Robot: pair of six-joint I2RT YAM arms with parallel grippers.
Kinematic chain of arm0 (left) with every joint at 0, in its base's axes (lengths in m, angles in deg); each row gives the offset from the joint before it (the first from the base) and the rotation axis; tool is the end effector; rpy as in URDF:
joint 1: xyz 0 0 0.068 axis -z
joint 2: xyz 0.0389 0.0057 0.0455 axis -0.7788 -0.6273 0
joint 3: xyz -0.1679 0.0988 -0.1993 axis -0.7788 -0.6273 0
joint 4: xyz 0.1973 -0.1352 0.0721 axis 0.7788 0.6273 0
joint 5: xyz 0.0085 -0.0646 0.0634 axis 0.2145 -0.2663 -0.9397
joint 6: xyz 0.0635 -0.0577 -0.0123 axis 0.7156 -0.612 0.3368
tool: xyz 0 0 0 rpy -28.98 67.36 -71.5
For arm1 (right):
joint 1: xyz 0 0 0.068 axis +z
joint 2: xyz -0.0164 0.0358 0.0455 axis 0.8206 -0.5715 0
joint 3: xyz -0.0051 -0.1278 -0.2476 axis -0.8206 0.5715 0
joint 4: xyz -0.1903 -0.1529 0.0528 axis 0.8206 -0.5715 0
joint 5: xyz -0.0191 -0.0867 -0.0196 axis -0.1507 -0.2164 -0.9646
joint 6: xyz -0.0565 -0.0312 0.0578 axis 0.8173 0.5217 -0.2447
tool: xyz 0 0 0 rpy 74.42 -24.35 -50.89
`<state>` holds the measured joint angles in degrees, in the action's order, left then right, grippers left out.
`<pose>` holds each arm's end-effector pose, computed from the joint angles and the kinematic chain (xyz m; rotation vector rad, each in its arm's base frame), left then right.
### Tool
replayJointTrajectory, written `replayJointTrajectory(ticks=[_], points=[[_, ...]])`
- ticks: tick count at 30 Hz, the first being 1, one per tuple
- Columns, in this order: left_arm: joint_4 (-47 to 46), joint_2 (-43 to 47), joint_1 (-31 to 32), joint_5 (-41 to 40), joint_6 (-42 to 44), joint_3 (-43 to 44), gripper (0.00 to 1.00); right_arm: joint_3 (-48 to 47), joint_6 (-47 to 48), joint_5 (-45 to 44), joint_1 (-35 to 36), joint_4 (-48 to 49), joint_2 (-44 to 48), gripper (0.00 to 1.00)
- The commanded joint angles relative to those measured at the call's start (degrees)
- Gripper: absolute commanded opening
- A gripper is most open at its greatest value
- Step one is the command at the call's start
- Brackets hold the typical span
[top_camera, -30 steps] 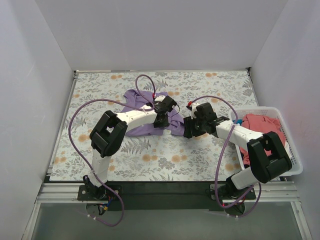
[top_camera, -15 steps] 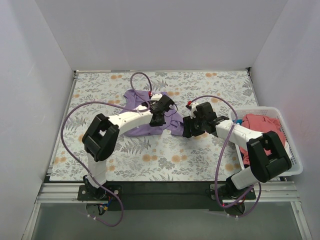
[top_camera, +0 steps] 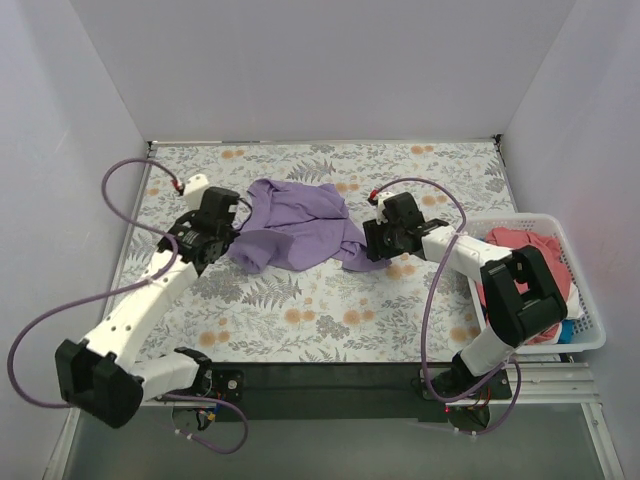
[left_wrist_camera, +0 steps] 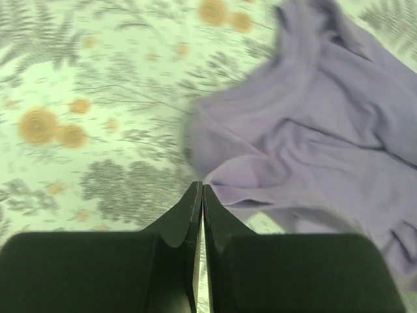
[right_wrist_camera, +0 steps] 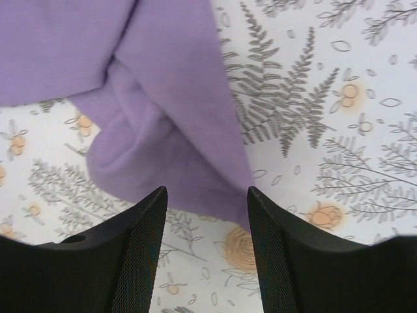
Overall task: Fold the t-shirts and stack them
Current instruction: Flatten the tshirt out
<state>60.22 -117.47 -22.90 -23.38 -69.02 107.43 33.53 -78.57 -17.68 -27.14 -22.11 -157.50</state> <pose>0.2433 -0.0829 0.2921 -1.1559 1.9646 -0.2369 0.3015 0.1667 0.1744 -0.4602 2.4040 0.3717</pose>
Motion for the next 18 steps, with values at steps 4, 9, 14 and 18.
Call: replayJointTrajectory(ticks=[4,9,14,18], points=[[-5.07,9.96,-12.5,-0.83,4.33,-10.13,0.0,-2.82,3.97,-11.39,-0.32,-2.61,-2.14,0.6],[-9.03,11.46,-21.55,2.78,4.07,-13.39,0.0,-2.82,4.23,-10.87,-0.59,-3.23,-4.69,0.59],[-12.1,9.1,-26.83,4.7,0.29,-9.45,0.0,-4.04,4.49,-9.81,-1.11,-4.54,-6.71,0.44],[-16.49,-0.02,-31.84,10.59,-1.29,-2.51,0.0,-10.52,5.11,-14.37,-3.66,-7.44,-8.03,0.02]])
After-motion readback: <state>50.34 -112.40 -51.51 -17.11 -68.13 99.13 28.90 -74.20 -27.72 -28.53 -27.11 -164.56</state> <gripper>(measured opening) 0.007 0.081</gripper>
